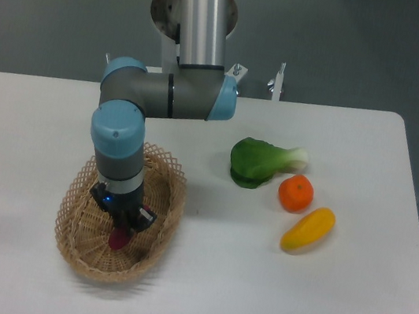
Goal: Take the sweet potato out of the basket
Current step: 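Lift the sweet potato out of the basket and carry it beside the mango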
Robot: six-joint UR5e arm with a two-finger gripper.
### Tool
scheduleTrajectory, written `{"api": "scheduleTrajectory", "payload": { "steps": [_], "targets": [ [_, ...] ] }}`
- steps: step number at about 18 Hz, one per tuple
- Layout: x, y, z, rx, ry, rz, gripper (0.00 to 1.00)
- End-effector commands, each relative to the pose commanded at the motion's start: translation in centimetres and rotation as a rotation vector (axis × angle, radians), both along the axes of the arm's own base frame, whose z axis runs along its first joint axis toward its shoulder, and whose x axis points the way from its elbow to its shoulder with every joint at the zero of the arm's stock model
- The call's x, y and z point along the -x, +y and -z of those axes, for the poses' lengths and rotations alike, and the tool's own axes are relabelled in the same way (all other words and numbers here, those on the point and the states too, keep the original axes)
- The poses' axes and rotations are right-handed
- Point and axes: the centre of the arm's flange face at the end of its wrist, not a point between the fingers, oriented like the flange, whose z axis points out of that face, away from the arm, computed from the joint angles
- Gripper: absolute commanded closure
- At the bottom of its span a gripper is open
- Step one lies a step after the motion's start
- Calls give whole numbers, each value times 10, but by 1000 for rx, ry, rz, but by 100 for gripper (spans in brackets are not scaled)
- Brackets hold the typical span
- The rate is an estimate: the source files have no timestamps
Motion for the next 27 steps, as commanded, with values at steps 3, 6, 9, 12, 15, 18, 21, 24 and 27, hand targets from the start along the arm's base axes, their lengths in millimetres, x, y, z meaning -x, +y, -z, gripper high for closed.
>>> {"api": "scheduleTrajectory", "payload": {
  "steps": [3, 6, 9, 12, 15, 18, 21, 24, 27],
  "targets": [
    [30, -14, -30, -33, 36, -3, 71],
    [62, -23, -58, -63, 82, 5, 71],
    [100, -37, -76, -57, 94, -13, 71],
    [135, -63, -94, -20, 94, 11, 71],
    [166, -95, -105, 6, 95, 35, 71],
    [191, -122, -114, 25, 97, 64, 71],
    [211, -142, -120, 41, 99, 81, 71],
    [225, -152, -127, 47, 101, 91, 71],
    [233, -159, -132, 25, 96, 76, 71]
  ]
}}
